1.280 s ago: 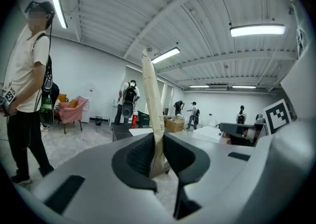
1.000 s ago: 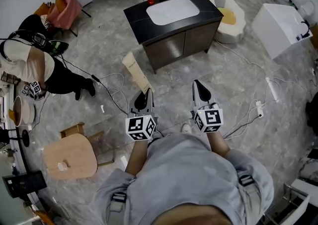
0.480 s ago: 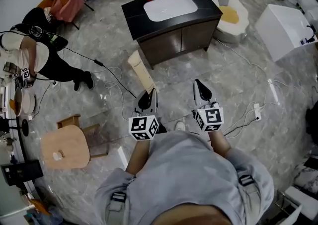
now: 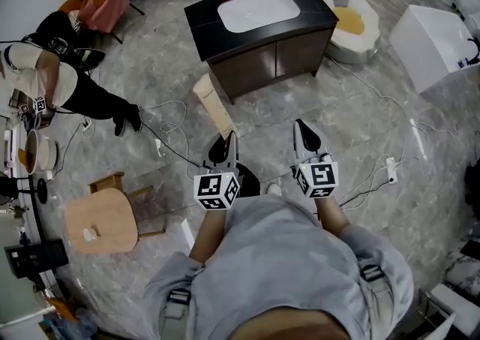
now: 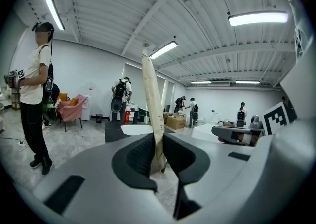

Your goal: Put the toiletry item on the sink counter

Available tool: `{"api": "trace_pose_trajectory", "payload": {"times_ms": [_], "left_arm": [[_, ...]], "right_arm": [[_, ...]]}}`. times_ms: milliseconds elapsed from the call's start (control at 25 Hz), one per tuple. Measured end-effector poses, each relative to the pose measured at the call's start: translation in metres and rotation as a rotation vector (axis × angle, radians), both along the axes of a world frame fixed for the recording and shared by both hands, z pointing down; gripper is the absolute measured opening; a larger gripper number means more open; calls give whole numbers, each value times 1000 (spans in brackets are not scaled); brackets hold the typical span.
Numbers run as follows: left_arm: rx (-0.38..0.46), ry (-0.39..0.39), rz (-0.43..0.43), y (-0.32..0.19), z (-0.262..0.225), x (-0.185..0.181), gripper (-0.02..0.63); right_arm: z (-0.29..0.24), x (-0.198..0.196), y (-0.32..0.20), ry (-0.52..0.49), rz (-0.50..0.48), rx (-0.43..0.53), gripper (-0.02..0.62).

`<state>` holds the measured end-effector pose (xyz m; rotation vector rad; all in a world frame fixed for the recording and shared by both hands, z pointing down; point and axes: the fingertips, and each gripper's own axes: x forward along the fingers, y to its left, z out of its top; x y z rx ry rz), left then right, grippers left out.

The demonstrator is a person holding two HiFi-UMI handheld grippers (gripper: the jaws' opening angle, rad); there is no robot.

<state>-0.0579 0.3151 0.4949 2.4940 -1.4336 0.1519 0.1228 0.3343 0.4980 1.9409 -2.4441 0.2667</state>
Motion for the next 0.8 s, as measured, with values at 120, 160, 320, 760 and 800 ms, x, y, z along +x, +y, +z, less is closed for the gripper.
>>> {"api": "trace_pose_trajectory", "payload": {"times_ms": [120,160,320,760,800], "left_arm": [[-2,4,2,-11,3,1,52],[-4,6,2,-14,4,-1,52],[-6,15,-13,-39,4,-10,52],[-6,50,-15,-138,-1,-34,52],[-8,53,-8,-147,-1,-36,52]], "right_arm": [[4,1,-11,1,4,-5,5],[6,0,-15,2,5,-10,5],[7,-7,-39,0,4,-18,5],[-13,-26,-134,31,29,17,5],[-15,-27,-143,37,37,20,5]]}}
